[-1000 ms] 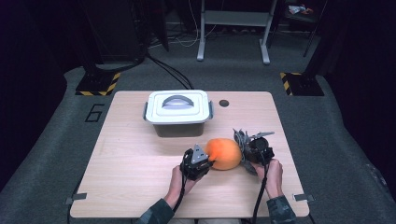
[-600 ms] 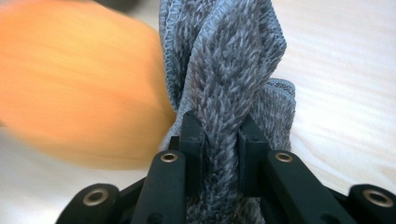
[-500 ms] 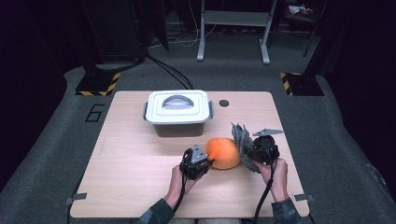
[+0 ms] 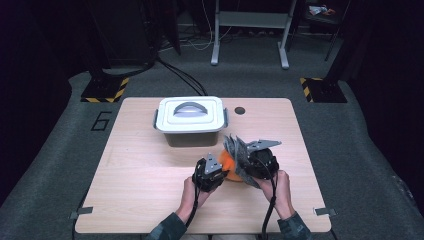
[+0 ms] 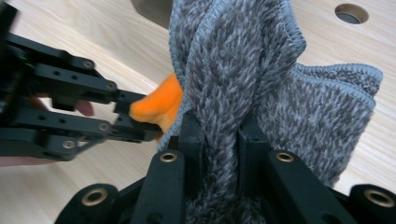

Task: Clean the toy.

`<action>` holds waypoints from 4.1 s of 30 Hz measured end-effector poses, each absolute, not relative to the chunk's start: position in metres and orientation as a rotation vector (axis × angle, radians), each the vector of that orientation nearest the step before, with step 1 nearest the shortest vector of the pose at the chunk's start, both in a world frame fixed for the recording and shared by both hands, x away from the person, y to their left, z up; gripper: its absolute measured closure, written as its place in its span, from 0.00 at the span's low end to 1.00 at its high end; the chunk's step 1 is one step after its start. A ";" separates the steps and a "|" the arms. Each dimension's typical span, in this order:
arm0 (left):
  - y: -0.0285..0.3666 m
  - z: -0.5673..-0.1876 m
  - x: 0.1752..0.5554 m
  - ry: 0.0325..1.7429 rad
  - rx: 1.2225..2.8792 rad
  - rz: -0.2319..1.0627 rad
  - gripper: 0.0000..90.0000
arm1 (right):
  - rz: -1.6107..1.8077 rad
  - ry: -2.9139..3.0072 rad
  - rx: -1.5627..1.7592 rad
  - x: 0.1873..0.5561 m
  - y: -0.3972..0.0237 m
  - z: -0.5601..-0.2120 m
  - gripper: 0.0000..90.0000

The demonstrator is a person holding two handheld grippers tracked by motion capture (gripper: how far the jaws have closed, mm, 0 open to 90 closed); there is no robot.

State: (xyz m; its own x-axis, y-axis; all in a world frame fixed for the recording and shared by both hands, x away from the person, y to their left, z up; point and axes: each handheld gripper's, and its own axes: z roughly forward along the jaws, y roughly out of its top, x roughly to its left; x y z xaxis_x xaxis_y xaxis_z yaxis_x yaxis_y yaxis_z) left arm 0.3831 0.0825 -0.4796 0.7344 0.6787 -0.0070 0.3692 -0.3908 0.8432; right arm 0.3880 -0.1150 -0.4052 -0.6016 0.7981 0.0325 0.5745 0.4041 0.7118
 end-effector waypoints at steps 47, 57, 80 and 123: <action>0.083 -0.480 0.384 0.795 2.012 0.416 0.86 | 0.908 2.220 1.416 0.401 -0.179 -0.421 0.84; 0.087 -0.480 0.386 0.805 2.004 0.405 0.76 | 0.904 2.291 1.360 0.403 -0.154 -0.426 0.84; 0.074 -0.486 0.394 0.772 2.062 0.522 0.81 | 0.931 2.260 1.380 0.413 -0.163 -0.429 0.84; 0.081 -0.479 0.394 0.828 1.982 0.393 0.87 | 0.926 2.242 1.287 0.401 -0.141 -0.415 0.84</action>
State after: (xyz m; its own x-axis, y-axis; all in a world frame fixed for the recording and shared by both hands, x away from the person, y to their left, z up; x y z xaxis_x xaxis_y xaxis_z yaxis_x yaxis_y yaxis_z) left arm 0.3943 0.0815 -0.4787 0.7224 0.6894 -0.0531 0.3954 -0.3489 0.8497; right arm 0.4013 -0.1406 -0.4145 -0.5004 0.8657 -0.0109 0.6059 0.3591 0.7099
